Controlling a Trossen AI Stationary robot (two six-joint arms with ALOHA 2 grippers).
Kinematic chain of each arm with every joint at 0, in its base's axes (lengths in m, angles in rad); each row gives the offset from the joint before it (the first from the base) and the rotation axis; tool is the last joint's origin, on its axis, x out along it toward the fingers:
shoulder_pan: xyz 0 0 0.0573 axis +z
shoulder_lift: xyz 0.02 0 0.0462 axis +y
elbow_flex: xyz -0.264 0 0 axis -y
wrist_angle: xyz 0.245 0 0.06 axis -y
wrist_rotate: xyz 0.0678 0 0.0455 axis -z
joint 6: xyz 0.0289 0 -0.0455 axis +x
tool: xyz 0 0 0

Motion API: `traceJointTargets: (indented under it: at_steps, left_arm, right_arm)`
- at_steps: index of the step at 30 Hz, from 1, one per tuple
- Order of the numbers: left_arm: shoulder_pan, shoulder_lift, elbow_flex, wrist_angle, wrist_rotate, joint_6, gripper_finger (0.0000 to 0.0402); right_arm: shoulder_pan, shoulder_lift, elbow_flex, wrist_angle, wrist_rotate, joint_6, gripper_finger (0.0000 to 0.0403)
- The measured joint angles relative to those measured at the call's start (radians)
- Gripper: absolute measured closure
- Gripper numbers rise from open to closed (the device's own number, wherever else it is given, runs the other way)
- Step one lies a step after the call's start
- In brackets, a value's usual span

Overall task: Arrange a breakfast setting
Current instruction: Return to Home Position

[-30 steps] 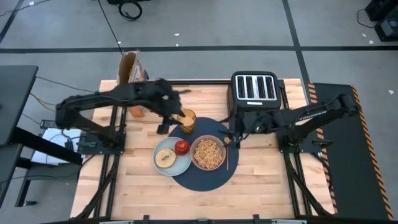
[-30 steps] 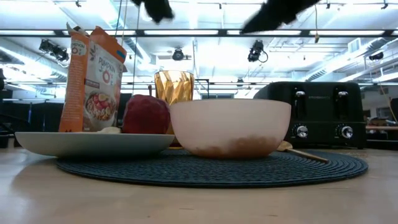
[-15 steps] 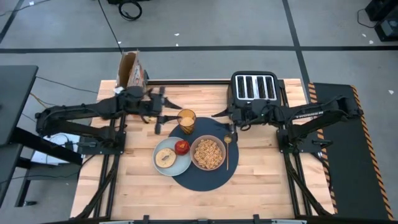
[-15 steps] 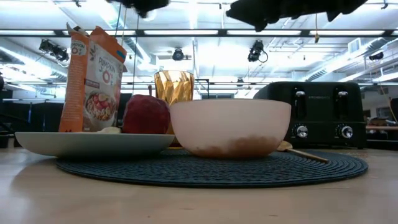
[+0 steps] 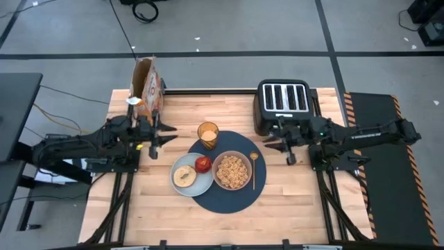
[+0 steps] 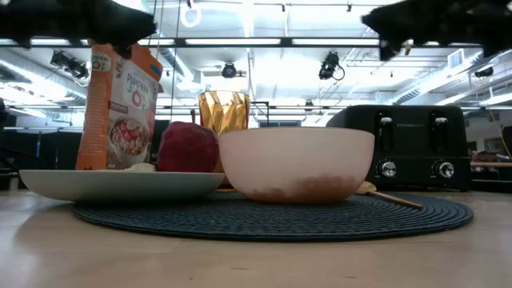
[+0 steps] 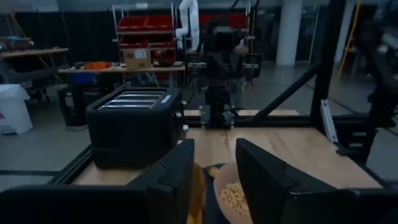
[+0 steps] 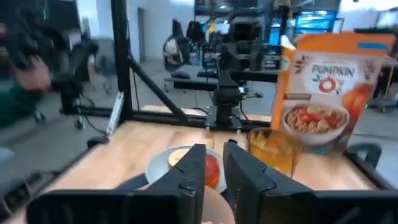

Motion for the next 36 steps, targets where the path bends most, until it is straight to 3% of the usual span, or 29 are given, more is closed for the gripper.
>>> traceJointTargets:
  at_steps: [7,11,14,19,24,28,33,36]
  left_arm:
    - [0.001,-0.221,-0.142,-0.015,-0.027,-0.066,0.0285]
    - [0.001,-0.239,-0.165,-0.007,-0.041,-0.087,0.0285]
    - [0.001,-0.238,-0.167,-0.017,-0.044,-0.134,0.0285]
    - [0.0,-0.258,-0.167,-0.044,0.079,-0.107,0.0285]
    - [-0.021,-0.381,-0.204,-0.058,0.158,-0.097,0.0285]
    - [-0.039,-0.464,-0.309,-0.01,0.114,-0.087,0.0285]
    - [-0.04,-0.431,-0.333,-0.091,-0.037,-0.096,0.0285]
    - [-0.041,-0.435,-0.333,-0.041,-0.068,-0.066,0.0285]
  right_arm:
    - [-0.006,-0.182,-0.13,-0.002,0.18,0.128,0.0364]
    - [-0.006,-0.199,-0.155,0.009,0.176,0.197,0.0363]
    - [-0.01,-0.199,-0.157,0.032,0.172,0.15,0.0363]
    - [-0.03,-0.247,-0.166,0.034,0.151,0.102,0.0364]
    - [-0.027,-0.423,-0.321,0.076,0.141,0.08,0.0362]
    - [-0.008,-0.535,-0.322,-0.17,0.195,0.106,0.0364]
    - [0.022,-0.586,-0.322,-0.225,0.24,0.096,0.0362]
    - [0.02,-0.585,-0.322,-0.237,0.262,0.072,0.0363]
